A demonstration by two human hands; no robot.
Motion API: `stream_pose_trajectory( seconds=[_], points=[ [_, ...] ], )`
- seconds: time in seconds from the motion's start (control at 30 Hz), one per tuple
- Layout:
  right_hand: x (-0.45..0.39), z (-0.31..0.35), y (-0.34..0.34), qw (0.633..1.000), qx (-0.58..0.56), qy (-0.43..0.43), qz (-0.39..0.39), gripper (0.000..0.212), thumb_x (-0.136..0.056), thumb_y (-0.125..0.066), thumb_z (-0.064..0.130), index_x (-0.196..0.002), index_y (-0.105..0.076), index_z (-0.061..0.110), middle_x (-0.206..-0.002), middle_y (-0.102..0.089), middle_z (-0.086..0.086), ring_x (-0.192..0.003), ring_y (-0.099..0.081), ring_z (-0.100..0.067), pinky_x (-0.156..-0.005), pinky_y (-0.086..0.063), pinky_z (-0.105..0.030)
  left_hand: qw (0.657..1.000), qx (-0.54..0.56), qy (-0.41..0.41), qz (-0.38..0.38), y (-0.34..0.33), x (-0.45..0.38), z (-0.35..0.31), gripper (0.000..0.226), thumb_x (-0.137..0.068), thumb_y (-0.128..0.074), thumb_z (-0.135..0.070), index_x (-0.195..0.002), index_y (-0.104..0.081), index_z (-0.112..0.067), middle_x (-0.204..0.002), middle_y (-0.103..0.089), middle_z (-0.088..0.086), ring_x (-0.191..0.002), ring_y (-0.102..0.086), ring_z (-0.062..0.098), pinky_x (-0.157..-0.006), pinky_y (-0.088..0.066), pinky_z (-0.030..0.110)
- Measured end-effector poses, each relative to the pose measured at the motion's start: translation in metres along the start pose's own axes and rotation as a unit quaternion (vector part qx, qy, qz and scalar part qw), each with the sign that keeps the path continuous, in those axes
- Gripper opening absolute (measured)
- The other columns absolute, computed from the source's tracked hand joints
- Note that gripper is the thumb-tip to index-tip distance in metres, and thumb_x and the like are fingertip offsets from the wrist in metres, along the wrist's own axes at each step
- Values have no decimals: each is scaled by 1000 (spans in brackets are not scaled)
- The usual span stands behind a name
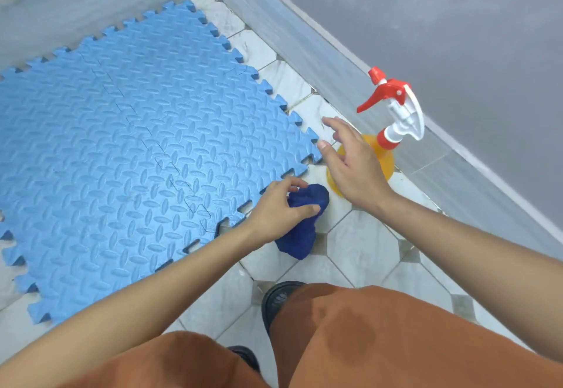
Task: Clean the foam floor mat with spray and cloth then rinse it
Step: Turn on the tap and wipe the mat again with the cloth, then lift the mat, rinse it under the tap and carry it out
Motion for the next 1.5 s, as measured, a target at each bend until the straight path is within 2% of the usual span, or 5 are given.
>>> stream_pose_trajectory(
  seconds=[0.67,0.97,1.1,1.4,1.5],
  points=[
    [-41,4,-56,996,37,42,65,52,-100,-46,38,-148,-35,19,-157,-30,-4,-147,-22,-14,-116,-31,-41,987,-30,-43,-152,121,9,7,28,-87,-66,-20,-113,-61,-26,-113,-60,-4,-102,-57,13,-86,-45,23],
    [-146,1,-118,965,190,-29,177,118,-65,-79,60,-154,-8,31,-162,-6,-13,-148,-16,-34,-114,-27,-54,837,-184,200,-474,344,107,148,56,-83,-67,-28,-134,-47,-16,-140,-37,18,-133,-31,36,-108,-29,47],
    [-170,-18,-145,958,185,-94,198,128,-55,-78,71,-153,-5,33,-161,-12,-12,-148,-14,-33,-115,-24,-57,803,-80,376,-455,370,165,235,84,-79,-72,-43,-143,-30,-9,-145,-34,22,-132,-35,42,-106,-34,52],
    [-202,-15,-131,954,165,-194,157,124,-59,-63,84,-154,-5,29,-155,-34,-12,-141,-27,-41,-111,-29,-56,790,174,352,-470,374,163,258,97,-75,-72,-54,-145,-28,-4,-149,-35,12,-134,-38,31,-103,-36,42],
    [-207,-18,-126,947,96,-249,176,117,-54,-58,89,-143,-41,16,-146,-46,-10,-129,-46,-36,-103,-41,-49,772,258,329,-478,383,163,264,78,-78,-68,-56,-135,-45,-9,-138,-46,5,-126,-46,25,-92,-36,31]
  ],
)
Point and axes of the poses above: each hand's wrist, its own x-axis away from the middle knuckle, its own y-axis out of the back of the hand, z = x × y, the point moved 9 cm from there along -x, towards the middle knuckle
